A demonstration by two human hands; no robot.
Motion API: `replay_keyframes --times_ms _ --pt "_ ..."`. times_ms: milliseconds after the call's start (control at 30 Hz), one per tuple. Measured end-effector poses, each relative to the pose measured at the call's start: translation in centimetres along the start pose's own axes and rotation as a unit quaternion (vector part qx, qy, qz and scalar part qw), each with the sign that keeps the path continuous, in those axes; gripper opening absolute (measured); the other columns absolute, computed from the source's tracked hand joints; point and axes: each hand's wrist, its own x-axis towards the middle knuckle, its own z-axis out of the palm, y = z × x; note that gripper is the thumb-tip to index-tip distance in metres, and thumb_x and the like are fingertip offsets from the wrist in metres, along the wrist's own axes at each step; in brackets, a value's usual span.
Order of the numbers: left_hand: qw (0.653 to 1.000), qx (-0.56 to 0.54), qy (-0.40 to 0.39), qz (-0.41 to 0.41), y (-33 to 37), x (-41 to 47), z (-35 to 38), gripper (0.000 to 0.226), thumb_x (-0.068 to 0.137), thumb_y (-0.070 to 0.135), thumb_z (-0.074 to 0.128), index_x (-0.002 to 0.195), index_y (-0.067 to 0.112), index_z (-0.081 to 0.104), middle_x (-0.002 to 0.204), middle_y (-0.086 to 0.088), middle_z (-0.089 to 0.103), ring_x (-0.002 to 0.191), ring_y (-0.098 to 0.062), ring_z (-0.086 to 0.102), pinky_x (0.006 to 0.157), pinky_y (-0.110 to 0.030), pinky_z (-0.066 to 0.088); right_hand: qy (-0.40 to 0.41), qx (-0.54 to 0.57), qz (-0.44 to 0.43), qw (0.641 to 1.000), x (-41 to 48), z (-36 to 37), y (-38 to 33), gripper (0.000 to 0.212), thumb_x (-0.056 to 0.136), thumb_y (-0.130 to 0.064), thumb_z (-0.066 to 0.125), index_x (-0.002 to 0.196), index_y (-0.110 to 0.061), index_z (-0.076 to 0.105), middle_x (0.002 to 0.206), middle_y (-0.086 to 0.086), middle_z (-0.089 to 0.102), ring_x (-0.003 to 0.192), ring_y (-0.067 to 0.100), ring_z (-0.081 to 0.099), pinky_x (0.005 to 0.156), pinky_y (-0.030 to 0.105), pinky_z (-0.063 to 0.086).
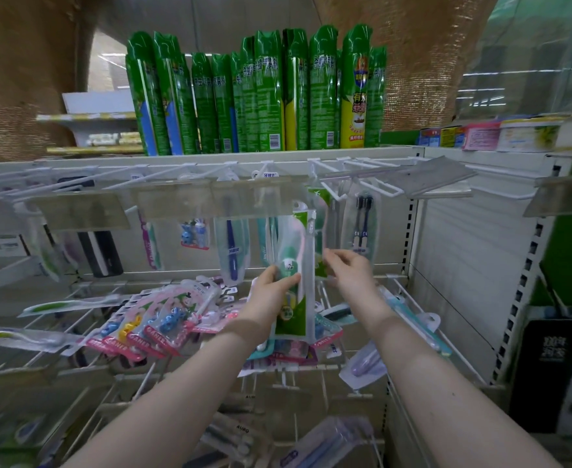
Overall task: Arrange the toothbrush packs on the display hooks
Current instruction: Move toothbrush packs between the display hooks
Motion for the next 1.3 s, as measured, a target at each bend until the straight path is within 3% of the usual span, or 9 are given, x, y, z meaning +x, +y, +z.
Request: replay_keyframes --times_ms 100,200,333,433,533,633,800,967,1300 --pt "1.0 0.002 0.003 -0.008 -0.1 -1.2 0.5 0.019 0.093 0.023 0.056 0.11 0.016 0.058 0.117 -0.013 0.062 0.103 -0.034 0.062 0.089 -0.047 0.051 -0.065 0.024 0.008 0.998 -2.3 0.3 0.1 0.036 0.09 -0.047 0.055 0.095 -0.014 0.067 0.084 -0.014 0.07 0.084 0.01 0.063 0.08 0.028 0.052" --pt "1.0 0.005 0.002 -0.01 -0.3 -2.1 0.9 0.043 0.088 0.033 0.059 0.126 0.014 0.053 0.124 -0.012 0.06 0.11 -0.032 0.059 0.099 -0.048 0.046 -0.078 0.033 -0.013 0.996 -4.2 0.5 0.0 0.029 0.092 -0.033 0.057 0.068 -0.019 0.054 0.039 -0.019 0.047 0.044 -0.003 0.045 0.049 0.011 0.036" --pt "1.0 0.02 -0.004 -0.012 -0.4 -2.8 1.4 0.004 0.097 0.022 0.048 0.096 0.022 0.052 0.088 0.003 0.062 0.083 -0.019 0.058 0.084 -0.035 0.046 -0.059 0.06 -0.033 0.996 -5.7 0.7 -0.1 0.009 0.088 -0.022 0.064 0.087 -0.014 0.061 0.071 -0.007 0.063 0.069 0.008 0.062 0.055 0.014 0.048" --pt "0.999 0.022 -0.006 -0.026 -0.3 -3.6 1.8 0.004 0.098 0.023 0.047 0.101 0.022 0.049 0.086 0.004 0.059 0.083 -0.019 0.058 0.084 -0.034 0.046 -0.035 0.047 -0.037 0.998 -6.9 0.6 -0.2 0.008 0.089 -0.023 0.063 0.082 -0.022 0.059 0.073 -0.005 0.064 0.068 0.009 0.062 0.051 0.018 0.048" --pt "0.999 0.014 -0.026 -0.033 -0.1 -4.0 1.9 0.018 0.096 0.021 0.05 0.113 0.015 0.055 0.095 -0.003 0.064 0.095 -0.027 0.061 0.095 -0.044 0.048 -0.025 0.075 -0.035 0.996 -7.7 0.3 -0.5 0.003 0.087 -0.02 0.065 0.085 -0.018 0.064 0.081 0.004 0.068 0.079 0.022 0.066 0.072 0.035 0.056" --pt "0.998 0.002 -0.044 -0.032 0.0 -4.5 1.7 0.009 0.095 0.019 0.052 0.103 0.021 0.056 0.095 0.0 0.065 0.098 -0.025 0.062 0.093 -0.044 0.05 -0.03 0.079 -0.031 0.996 -8.2 -0.2 -0.9 0.004 0.087 -0.018 0.065 0.084 -0.019 0.064 0.082 0.005 0.069 0.081 0.023 0.067 0.076 0.039 0.056" --pt "0.998 -0.008 -0.065 -0.003 0.2 -5.2 1.6 0.005 0.094 0.021 0.055 0.097 0.022 0.058 0.097 -0.001 0.066 0.09 -0.02 0.063 0.072 -0.033 0.052 -0.022 0.051 -0.039 0.998 -9.2 -1.1 -1.8 0.005 0.088 -0.025 0.063 0.089 -0.02 0.063 0.084 0.0 0.068 0.081 0.016 0.065 0.076 0.034 0.055" --pt "0.996 -0.047 -0.069 0.023 0.3 -5.6 1.6 0.018 0.097 0.032 0.047 0.096 0.02 0.06 0.089 -0.004 0.065 0.084 -0.022 0.062 0.085 -0.043 0.049 -0.02 0.043 -0.027 0.999 -9.8 -1.8 -2.2 0.023 0.086 -0.031 0.064 0.103 -0.016 0.063 0.095 0.002 0.069 0.091 0.018 0.065 0.082 0.035 0.053" --pt "0.994 -0.08 -0.039 0.065 1.0 -5.7 2.2 0.028 0.1 0.028 0.041 0.09 0.01 0.061 0.073 0.002 0.069 0.071 -0.016 0.064 0.078 -0.035 0.052 -0.017 0.079 -0.079 0.994 -10.7 -3.6 -2.4 0.01 0.089 -0.019 0.061 0.098 -0.014 0.063 0.086 -0.004 0.068 0.082 0.01 0.065 0.067 0.016 0.049"
